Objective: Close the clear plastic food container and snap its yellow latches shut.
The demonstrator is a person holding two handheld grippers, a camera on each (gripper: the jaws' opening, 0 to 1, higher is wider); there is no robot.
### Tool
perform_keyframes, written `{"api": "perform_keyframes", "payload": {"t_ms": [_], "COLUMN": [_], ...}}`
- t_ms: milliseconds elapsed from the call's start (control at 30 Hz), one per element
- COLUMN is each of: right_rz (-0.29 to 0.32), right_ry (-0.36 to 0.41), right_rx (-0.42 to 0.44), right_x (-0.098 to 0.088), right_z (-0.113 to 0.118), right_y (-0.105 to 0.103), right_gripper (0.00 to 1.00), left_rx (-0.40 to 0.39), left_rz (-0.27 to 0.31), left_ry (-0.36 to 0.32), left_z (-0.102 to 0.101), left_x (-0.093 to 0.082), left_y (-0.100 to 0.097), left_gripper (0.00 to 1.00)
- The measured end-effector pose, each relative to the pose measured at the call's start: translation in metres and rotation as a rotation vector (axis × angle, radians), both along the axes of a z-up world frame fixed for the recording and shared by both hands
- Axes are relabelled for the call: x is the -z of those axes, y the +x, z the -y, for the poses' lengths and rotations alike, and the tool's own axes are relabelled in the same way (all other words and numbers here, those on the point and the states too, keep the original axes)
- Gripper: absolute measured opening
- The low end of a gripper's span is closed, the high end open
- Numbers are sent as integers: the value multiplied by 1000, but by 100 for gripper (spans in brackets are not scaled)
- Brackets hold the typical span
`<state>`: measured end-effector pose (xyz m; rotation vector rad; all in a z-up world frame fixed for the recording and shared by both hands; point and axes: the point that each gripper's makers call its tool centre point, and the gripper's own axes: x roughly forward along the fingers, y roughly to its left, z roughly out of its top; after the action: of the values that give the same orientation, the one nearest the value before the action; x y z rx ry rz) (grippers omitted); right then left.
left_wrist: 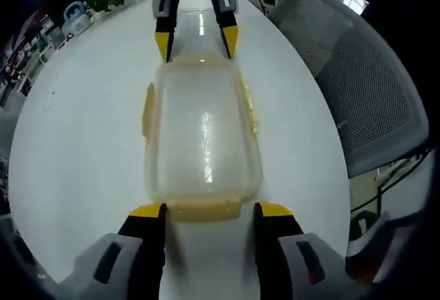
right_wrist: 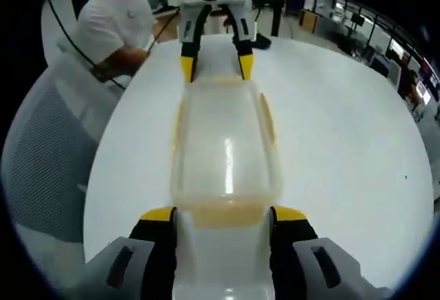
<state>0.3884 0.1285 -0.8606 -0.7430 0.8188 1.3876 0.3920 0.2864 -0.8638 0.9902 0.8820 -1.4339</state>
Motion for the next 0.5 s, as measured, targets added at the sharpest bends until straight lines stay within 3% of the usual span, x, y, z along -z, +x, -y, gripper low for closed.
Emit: {"api": "perform_keyframes", "payload": {"t_ms": [167,500], "right_rz": [3,16], "right_ry": [-24,-36], "right_rx": [-29,-39], "right_x": [2,4], "right_z": [0,1], "right_y": [-3,0], "right_gripper": [45,43], "left_rx": [-11,-33], "left_rz": [1,2], "left_ry": [5,17], "left_z": [1,2], "left_x": [-1,-1], "left_y": [0,1], "left_gripper": [43,41]}}
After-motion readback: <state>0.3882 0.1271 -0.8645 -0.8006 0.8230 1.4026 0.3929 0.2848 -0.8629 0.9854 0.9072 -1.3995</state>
